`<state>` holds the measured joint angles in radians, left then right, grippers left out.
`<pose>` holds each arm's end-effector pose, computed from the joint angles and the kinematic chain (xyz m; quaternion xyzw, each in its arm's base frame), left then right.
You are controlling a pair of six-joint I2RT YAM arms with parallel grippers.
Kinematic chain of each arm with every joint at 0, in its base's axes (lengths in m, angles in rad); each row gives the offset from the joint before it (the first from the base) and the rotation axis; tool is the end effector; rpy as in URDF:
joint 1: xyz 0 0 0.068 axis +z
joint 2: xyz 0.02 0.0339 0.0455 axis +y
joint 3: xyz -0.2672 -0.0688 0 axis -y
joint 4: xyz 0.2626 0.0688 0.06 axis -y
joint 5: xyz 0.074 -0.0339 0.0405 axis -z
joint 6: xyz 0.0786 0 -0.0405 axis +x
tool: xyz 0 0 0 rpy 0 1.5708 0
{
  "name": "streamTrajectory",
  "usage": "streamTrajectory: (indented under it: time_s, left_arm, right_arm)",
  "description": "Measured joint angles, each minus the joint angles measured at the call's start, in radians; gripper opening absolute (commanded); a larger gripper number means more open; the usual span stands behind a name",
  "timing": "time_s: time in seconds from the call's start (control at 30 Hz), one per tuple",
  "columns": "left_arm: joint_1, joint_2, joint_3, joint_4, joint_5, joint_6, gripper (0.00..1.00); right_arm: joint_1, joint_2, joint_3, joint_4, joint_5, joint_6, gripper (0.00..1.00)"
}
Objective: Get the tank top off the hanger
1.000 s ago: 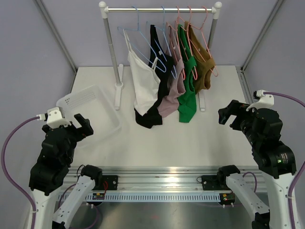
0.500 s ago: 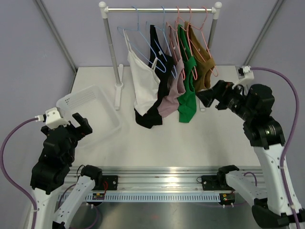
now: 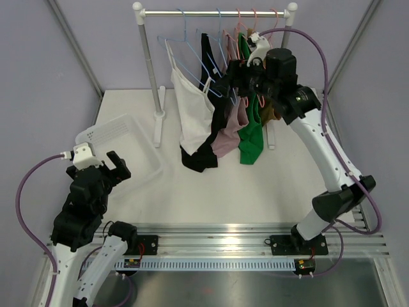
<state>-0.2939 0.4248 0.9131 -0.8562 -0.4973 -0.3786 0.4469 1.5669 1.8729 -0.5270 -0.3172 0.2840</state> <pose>0.1198 0.0029 0.3483 -0.1730 0.7925 0.0106 0.5847 0.3468 0.1934 0.4844 -0.1611 0.7604 0.3357 0.5322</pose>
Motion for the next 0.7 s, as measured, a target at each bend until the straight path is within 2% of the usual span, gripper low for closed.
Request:
streamTrajectory:
  time_s: [0.27,0.43,0.57,0.6,0.7]
  left_arm:
    - [0.0,0.0,-0.008,0.021,0.037,0.001,0.99]
    - [0.0,0.0,-0.014,0.038,0.056,0.005,0.99]
    - [0.0,0.0,-0.023,0.044,0.075,0.009,0.99]
    - [0.0,0.0,-0.023,0.043,0.079,0.01,0.99]
    - [0.0,0.0,-0.023,0.046,0.09,0.012,0.99]
  right_arm:
    - [0.084,0.35,0.428,-0.08,0.162,-0.153,0.66]
    - [0.082,0.6,0.753,-0.164,0.204,-0.212,0.63]
    - [0.082,0.651,0.772,-0.173,0.202,-0.234,0.6]
    - [0.082,0.654,0.769,-0.173,0.201,-0.238,0.49]
    - [0.082,0.661,0.768,-0.172,0.2,-0.252,0.3]
